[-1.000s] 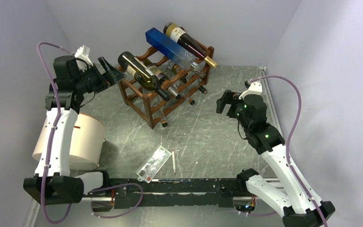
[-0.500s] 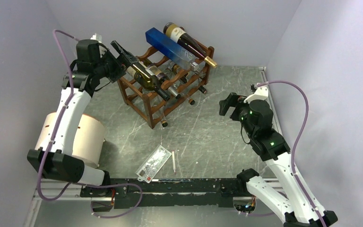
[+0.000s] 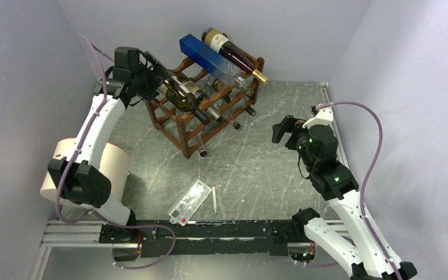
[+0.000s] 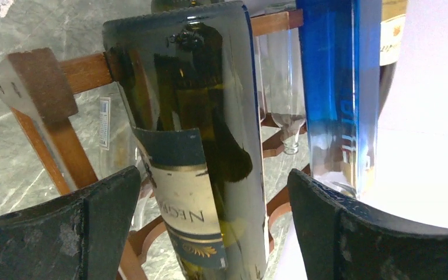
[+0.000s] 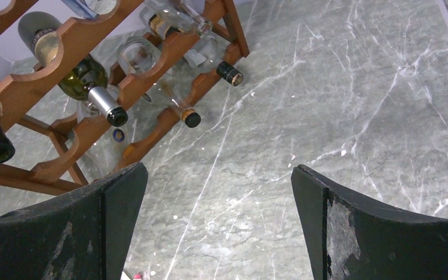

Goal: Take the wine bottle off the wine rack

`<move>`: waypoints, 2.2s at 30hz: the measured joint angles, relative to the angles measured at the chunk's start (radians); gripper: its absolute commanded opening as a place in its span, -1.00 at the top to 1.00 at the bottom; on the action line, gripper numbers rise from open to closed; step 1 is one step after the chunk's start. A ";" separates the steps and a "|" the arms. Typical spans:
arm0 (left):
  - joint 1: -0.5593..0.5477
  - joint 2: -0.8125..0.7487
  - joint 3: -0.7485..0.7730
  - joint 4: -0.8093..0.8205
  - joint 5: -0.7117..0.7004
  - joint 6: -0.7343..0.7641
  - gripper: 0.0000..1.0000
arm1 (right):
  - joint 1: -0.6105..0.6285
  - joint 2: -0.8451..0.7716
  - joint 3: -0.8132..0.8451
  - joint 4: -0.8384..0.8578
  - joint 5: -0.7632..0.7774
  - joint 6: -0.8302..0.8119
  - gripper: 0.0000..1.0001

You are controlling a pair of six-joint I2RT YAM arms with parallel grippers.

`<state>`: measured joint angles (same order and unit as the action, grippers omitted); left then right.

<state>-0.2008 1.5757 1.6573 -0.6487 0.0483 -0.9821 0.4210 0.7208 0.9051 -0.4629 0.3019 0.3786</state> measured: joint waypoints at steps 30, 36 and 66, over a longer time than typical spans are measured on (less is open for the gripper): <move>-0.085 0.190 0.166 -0.137 -0.204 -0.187 -0.31 | 0.000 -0.029 -0.012 -0.029 0.073 -0.008 -1.00; -0.080 0.103 0.034 -0.021 -0.192 -0.193 0.12 | 0.000 -0.028 -0.012 -0.031 0.064 -0.008 -1.00; 0.053 -0.153 -0.247 0.650 0.613 -0.448 0.86 | 0.006 0.022 -0.101 0.376 -0.595 -0.287 -1.00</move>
<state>-0.1482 1.4231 1.4101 0.0010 0.6609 -1.4303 0.4267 0.7425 0.8036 -0.0868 -0.2935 0.0917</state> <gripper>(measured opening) 0.788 0.997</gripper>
